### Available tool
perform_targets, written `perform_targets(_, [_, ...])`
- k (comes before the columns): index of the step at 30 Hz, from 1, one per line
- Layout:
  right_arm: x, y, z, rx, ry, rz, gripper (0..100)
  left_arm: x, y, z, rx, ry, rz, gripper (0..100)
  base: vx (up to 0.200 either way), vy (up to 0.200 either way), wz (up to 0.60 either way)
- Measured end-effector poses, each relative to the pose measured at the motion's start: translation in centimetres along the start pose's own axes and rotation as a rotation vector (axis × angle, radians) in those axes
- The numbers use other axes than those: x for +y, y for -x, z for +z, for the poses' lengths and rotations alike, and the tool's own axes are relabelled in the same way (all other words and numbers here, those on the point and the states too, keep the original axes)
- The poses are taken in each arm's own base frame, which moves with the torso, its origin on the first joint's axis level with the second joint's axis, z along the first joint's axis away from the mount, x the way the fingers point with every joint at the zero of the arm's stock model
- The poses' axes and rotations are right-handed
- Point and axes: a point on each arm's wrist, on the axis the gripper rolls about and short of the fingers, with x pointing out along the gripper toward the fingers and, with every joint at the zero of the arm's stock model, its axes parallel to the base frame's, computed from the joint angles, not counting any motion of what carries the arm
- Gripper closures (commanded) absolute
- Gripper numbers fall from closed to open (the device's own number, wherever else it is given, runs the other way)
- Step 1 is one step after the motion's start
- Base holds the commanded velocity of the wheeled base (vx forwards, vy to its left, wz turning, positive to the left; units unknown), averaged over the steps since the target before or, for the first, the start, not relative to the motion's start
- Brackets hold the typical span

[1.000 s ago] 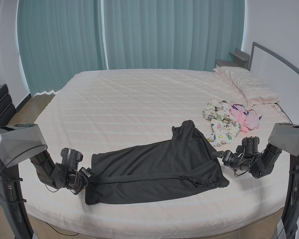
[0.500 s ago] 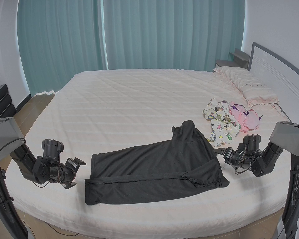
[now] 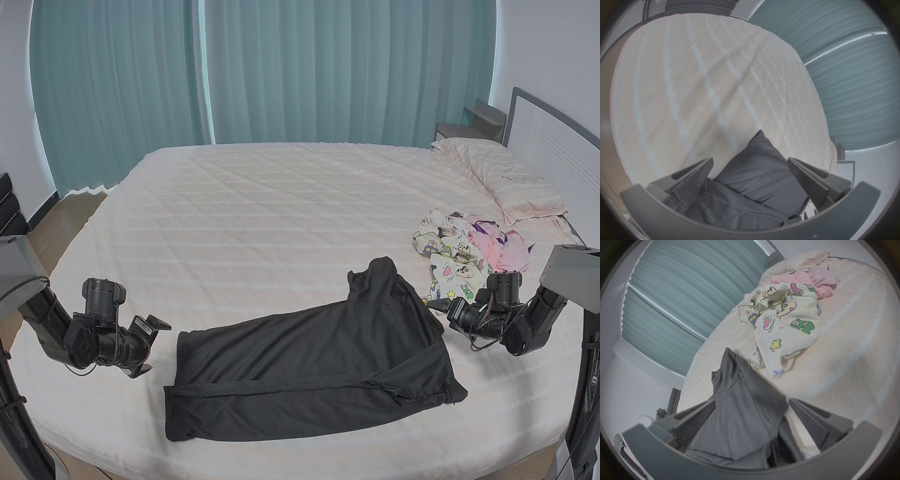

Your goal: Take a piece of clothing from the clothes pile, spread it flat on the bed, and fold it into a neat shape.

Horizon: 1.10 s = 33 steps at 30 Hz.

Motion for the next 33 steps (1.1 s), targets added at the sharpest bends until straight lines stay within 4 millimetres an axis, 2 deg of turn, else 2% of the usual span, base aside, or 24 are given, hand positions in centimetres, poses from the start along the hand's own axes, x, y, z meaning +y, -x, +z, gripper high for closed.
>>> perform_targets(4, [0.0, 0.0, -0.1, 0.002, 0.000, -0.001, 0, 0.0, 0.0, -0.1, 0.004, -0.002, 0.002, 0, 0.000, 0.000, 0.00])
perform_targets(16, [0.0, -0.1, -0.1, 0.003, 0.002, 0.001, 0, 0.0, -0.2, -0.2, 0.009, 0.000, 0.009, 0, 0.000, -0.200, 0.00])
perform_targets(25, [0.1, -0.1, -0.3, 0.008, 0.004, 0.000, 0, -0.1, -0.3, 0.1, -0.005, -0.030, 0.002, 0, 0.000, 0.000, 0.00])
perform_targets(33, [0.3, -0.3, -0.7, 0.020, 0.010, 0.003, 0, 0.6, -1.2, 0.4, 0.000, -0.212, 0.033, 0, 0.000, 0.000, 0.00])
